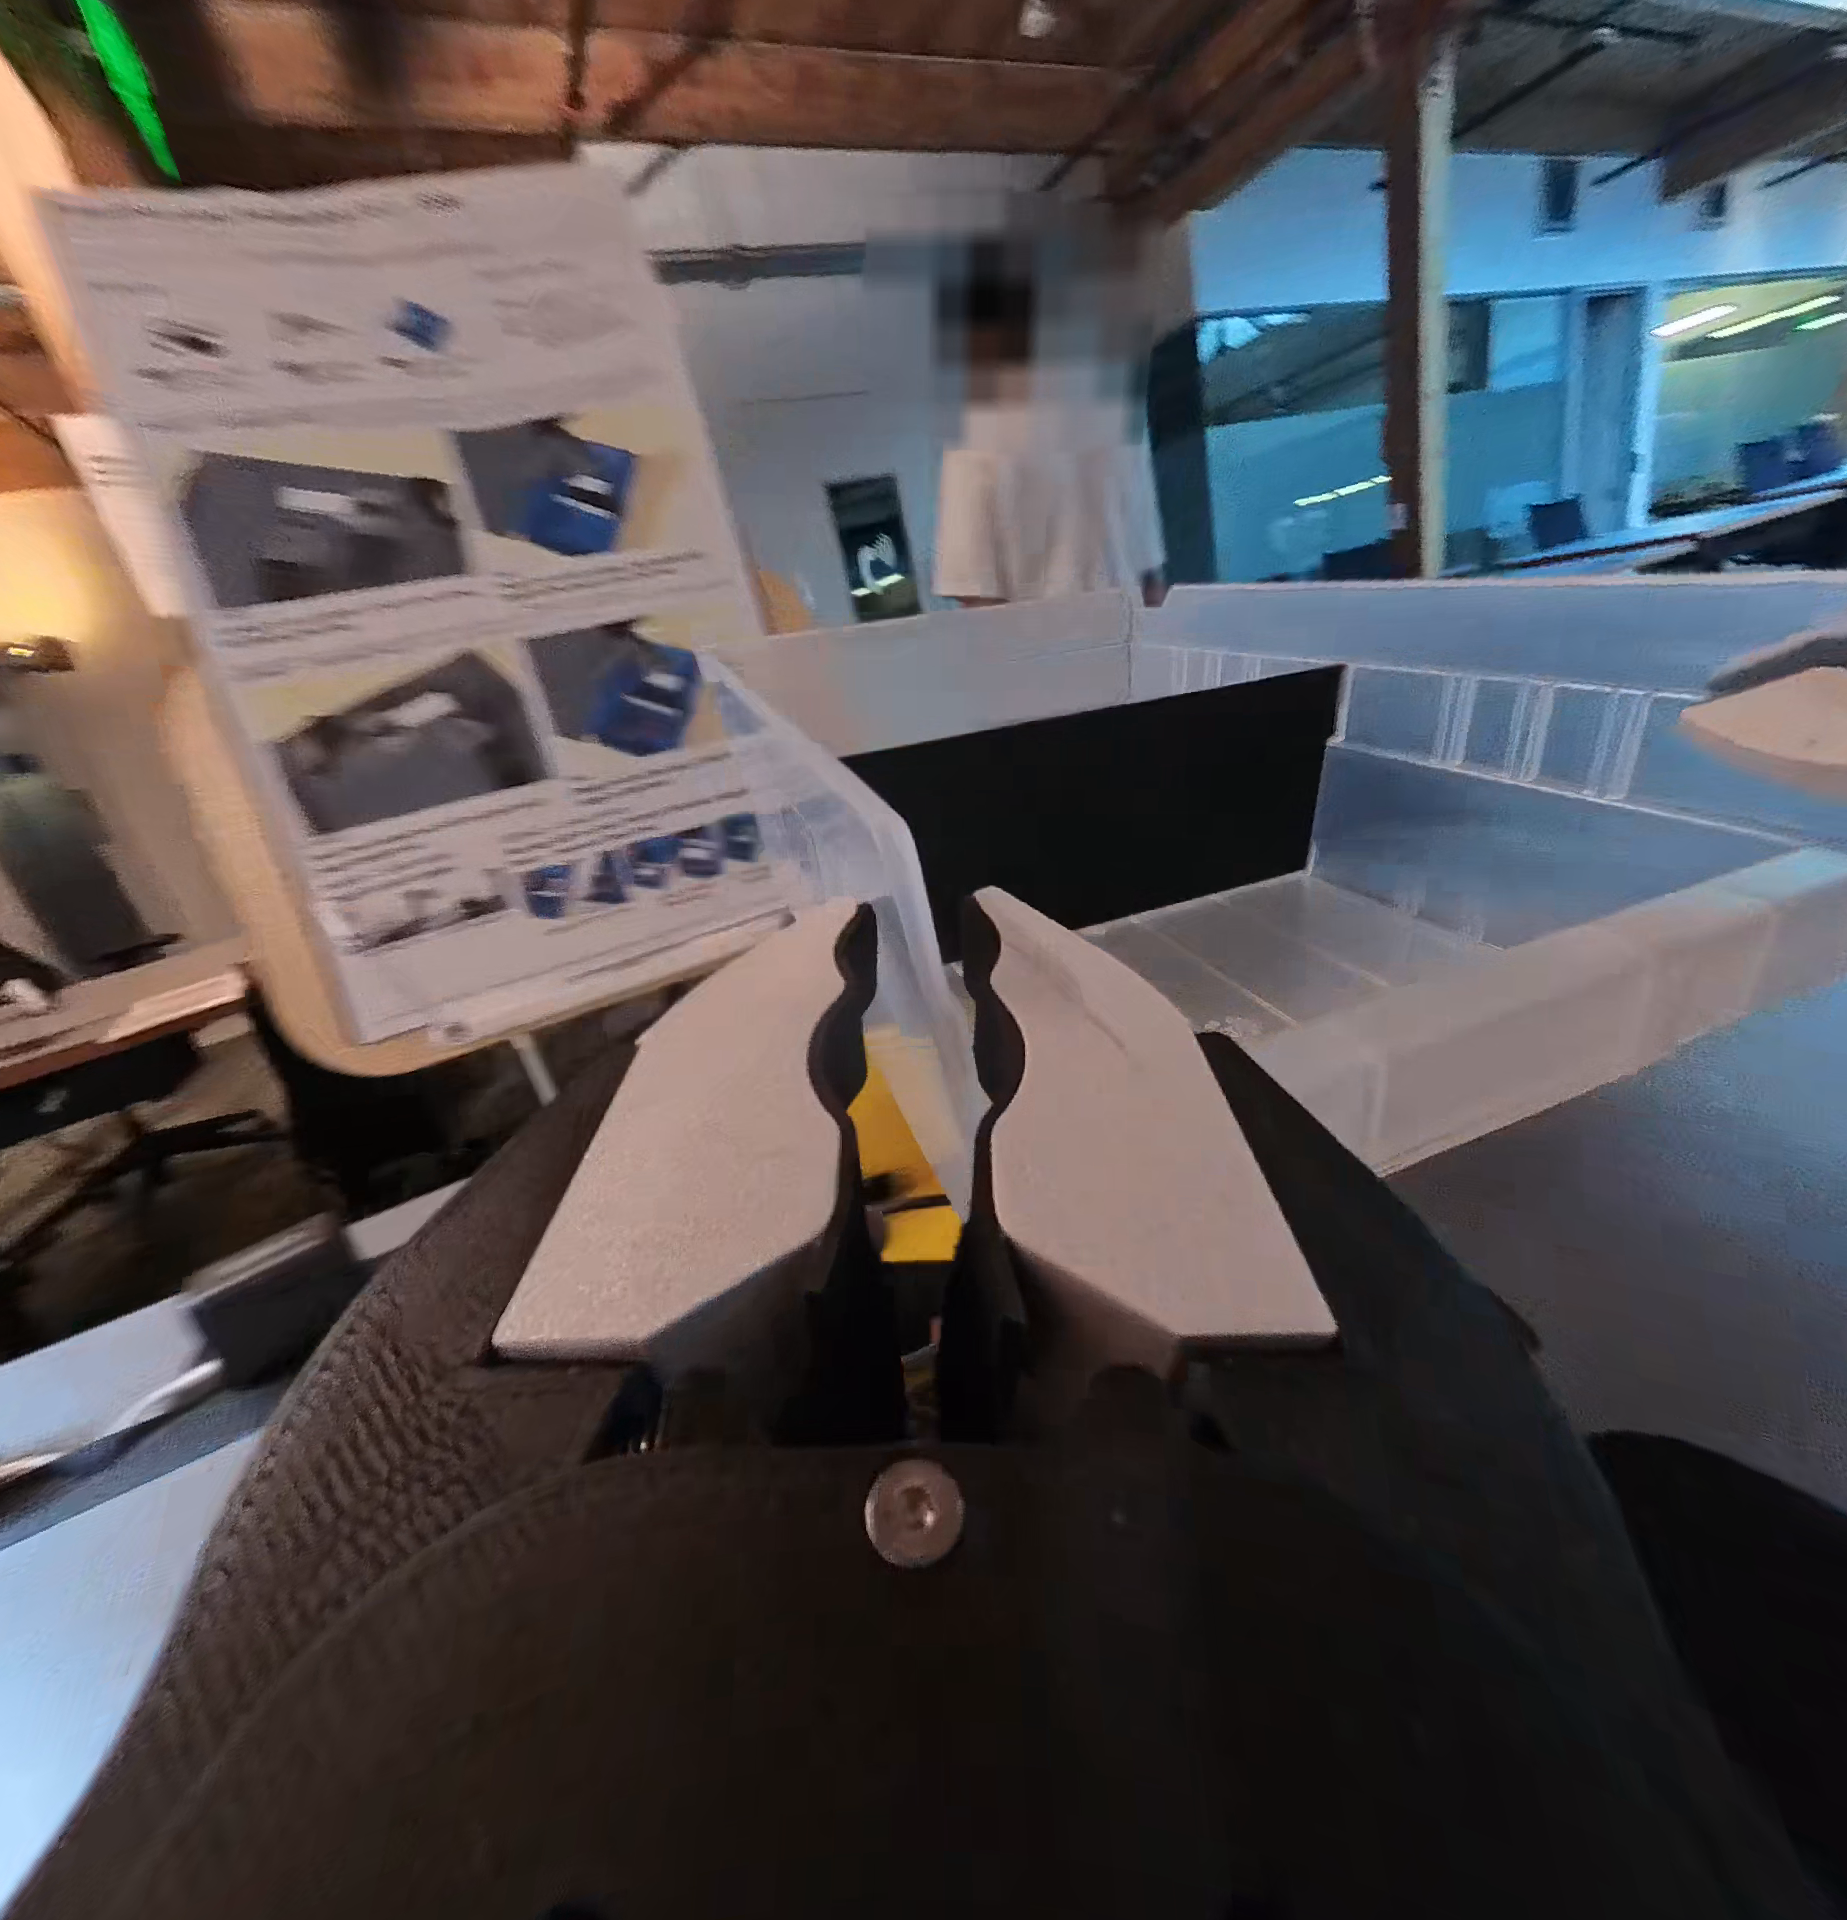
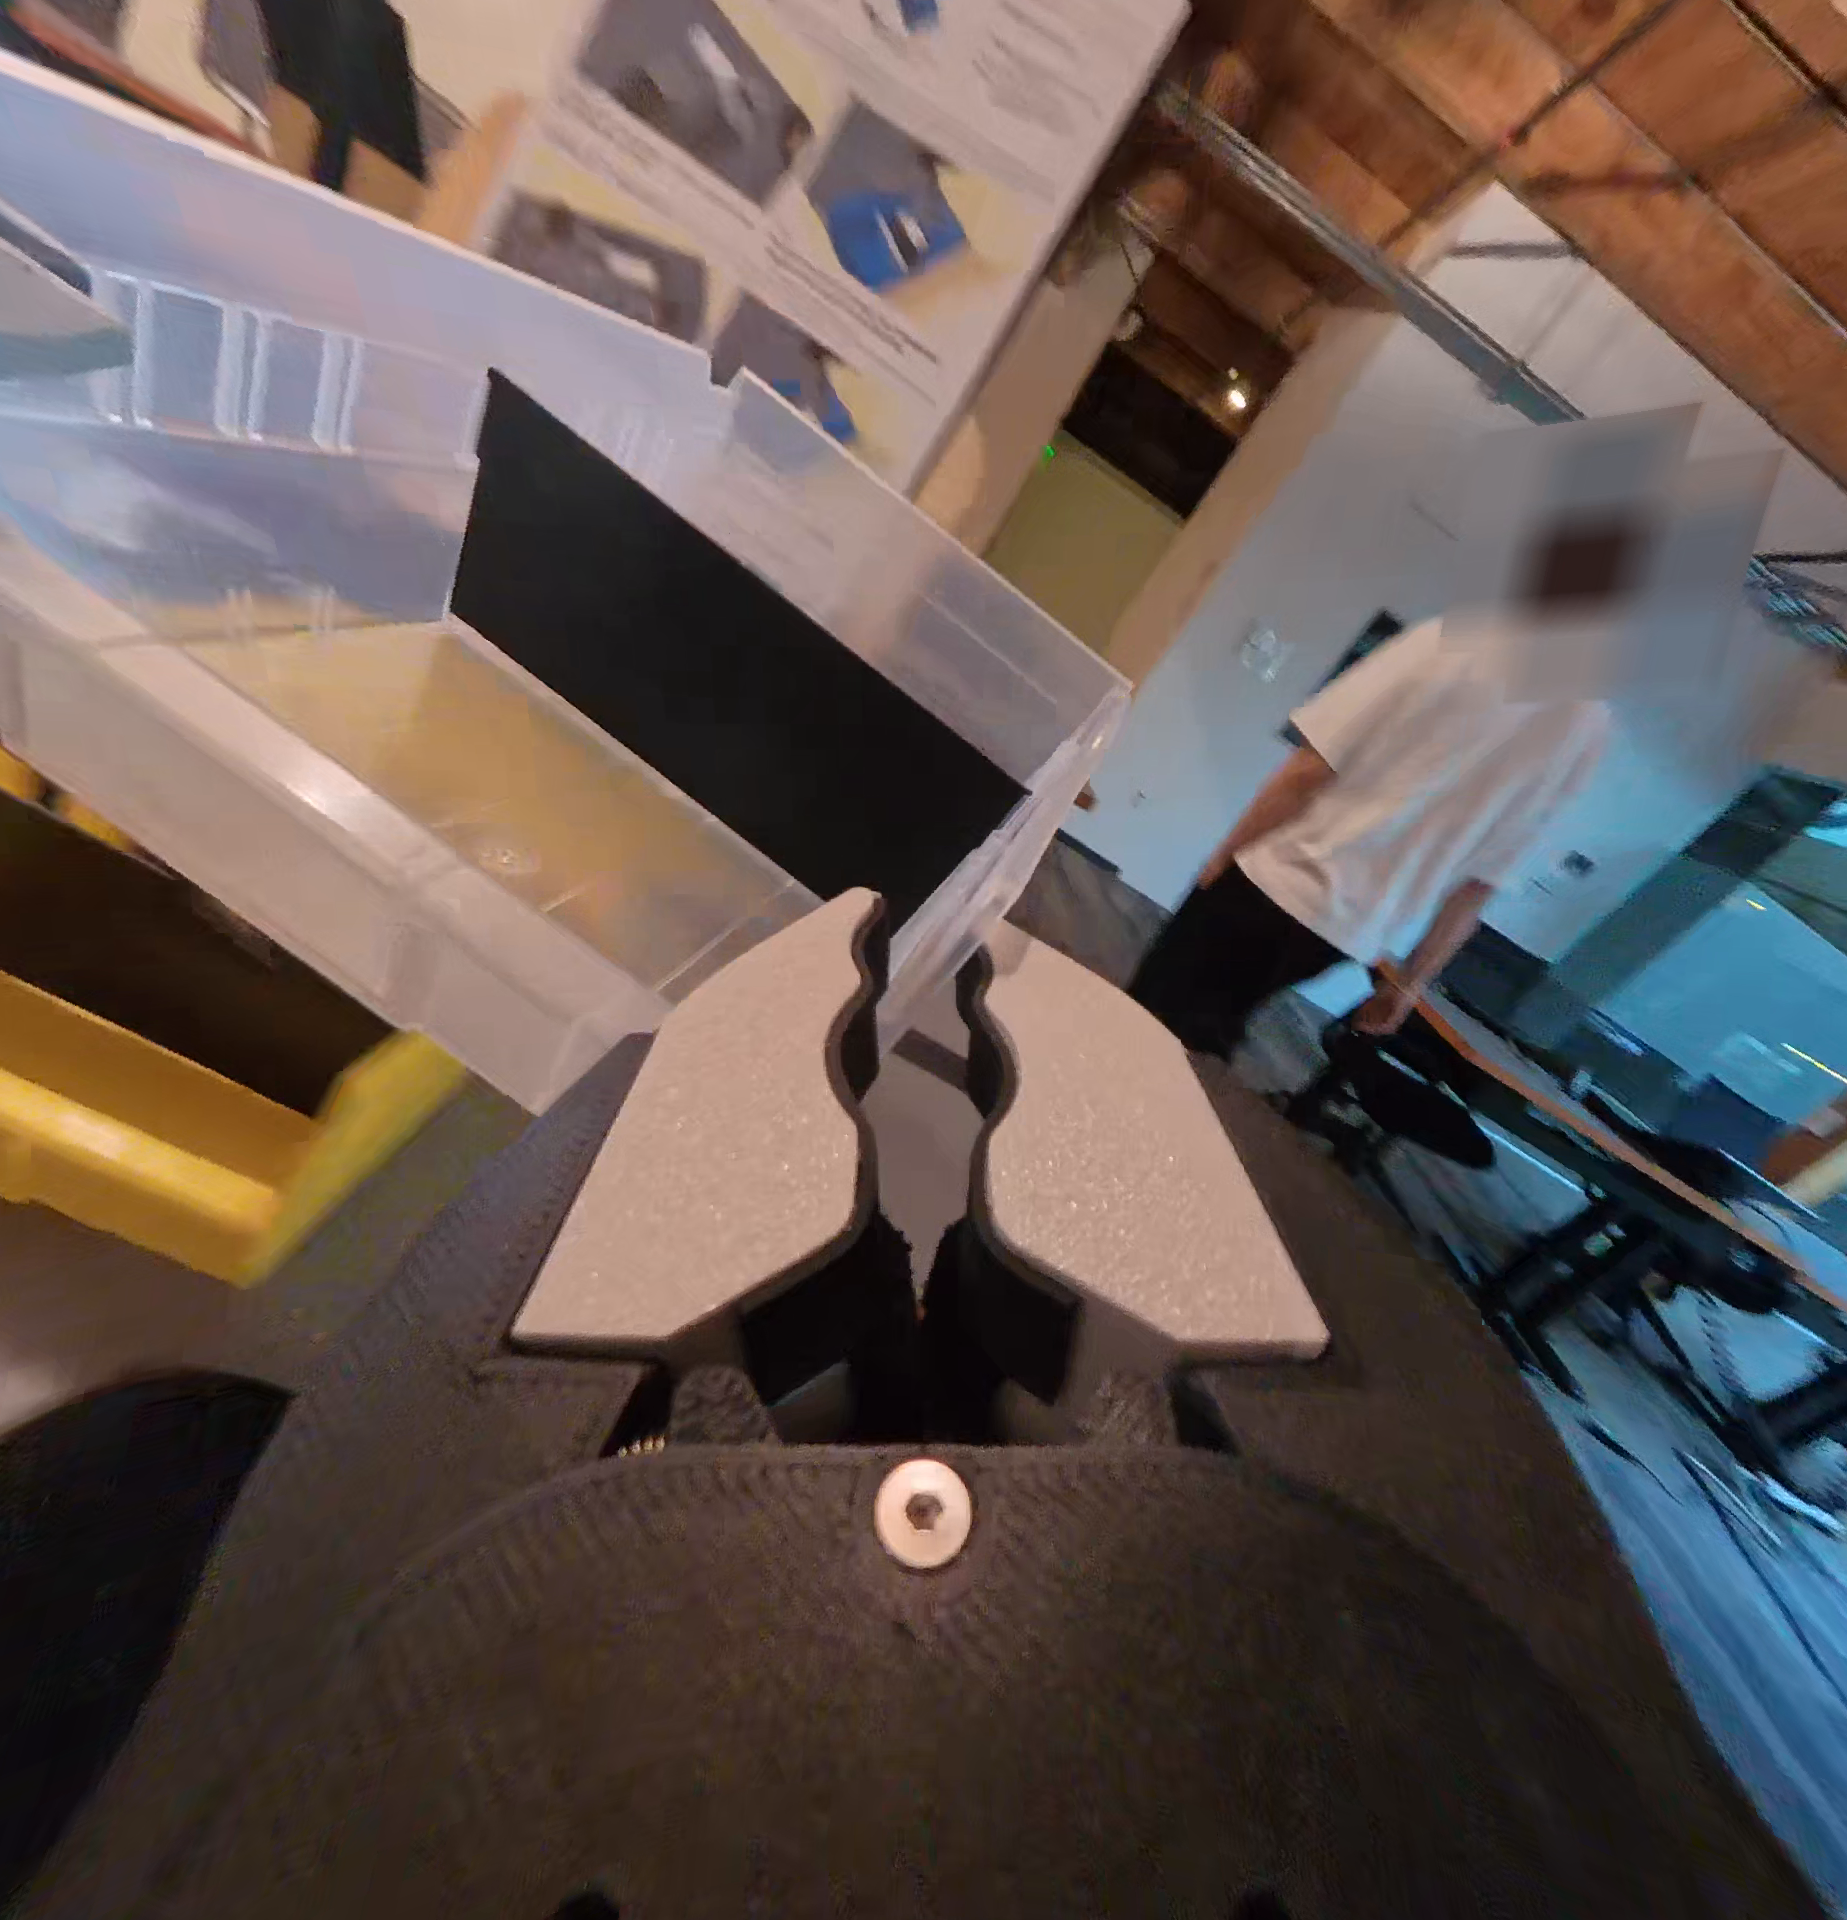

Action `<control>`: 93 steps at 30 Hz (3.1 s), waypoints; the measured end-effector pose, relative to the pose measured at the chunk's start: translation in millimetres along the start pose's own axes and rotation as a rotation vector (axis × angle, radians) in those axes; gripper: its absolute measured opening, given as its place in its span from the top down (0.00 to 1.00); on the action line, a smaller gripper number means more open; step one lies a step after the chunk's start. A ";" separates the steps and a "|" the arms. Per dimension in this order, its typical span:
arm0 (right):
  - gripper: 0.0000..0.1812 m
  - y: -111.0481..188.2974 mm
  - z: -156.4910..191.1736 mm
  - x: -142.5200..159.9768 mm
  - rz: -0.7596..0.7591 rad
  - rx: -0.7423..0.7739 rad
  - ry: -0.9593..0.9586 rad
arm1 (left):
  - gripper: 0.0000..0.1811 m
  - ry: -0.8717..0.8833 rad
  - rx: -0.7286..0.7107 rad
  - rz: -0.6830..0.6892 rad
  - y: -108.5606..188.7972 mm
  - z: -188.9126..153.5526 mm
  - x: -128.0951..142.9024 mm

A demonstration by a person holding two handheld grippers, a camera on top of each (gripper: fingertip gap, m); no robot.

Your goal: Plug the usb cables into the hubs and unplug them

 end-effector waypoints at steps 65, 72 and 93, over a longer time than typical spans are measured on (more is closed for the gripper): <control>0.83 12.5 16.8 224.1 0.656 -0.652 0.690 | 0.81 -0.748 0.272 1.104 215.1 238.6 215.8; 0.83 18.1 9.1 228.4 0.658 -0.654 0.700 | 0.81 -0.743 0.217 1.109 268.3 271.6 209.6; 0.70 36.9 -5.9 148.5 0.184 -0.526 0.284 | 0.71 -0.710 0.211 0.574 199.2 342.6 71.2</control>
Point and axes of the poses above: each gripper's, where its closed fingertips meet, y back along the fingers, x out of its underside, z = x × y across the jaws, the point moved 4 cm from there along y, back along the fingers, and after that the axes turned 3 degrees about -x, right-handed, at the moved point
